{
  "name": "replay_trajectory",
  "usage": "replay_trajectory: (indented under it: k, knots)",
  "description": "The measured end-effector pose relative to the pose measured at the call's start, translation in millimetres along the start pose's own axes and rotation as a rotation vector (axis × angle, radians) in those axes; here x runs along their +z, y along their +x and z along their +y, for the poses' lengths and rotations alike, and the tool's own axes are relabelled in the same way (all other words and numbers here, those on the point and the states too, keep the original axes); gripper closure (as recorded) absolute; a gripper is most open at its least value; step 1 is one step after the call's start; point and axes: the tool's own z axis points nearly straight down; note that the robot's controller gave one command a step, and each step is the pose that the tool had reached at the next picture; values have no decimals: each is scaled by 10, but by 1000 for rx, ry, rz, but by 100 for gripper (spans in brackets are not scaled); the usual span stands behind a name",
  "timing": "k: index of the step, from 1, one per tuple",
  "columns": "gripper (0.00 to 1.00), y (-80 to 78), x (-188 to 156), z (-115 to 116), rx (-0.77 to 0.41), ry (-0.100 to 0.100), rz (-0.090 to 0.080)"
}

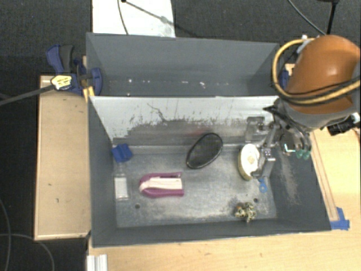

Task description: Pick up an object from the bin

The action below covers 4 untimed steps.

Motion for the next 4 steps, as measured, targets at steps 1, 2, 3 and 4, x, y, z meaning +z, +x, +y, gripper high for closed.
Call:
replay_trajectory:
  k: [1,2,3,4]
  knots:
    - [0,-526,1684,-1065,-82,6,-21]
    - [0,-512,1407,-740,180,0,-12]
    - [0,-549,1413,-841,-274,3,-13]
    - [0,-562,1702,-915,-525,4,-11]
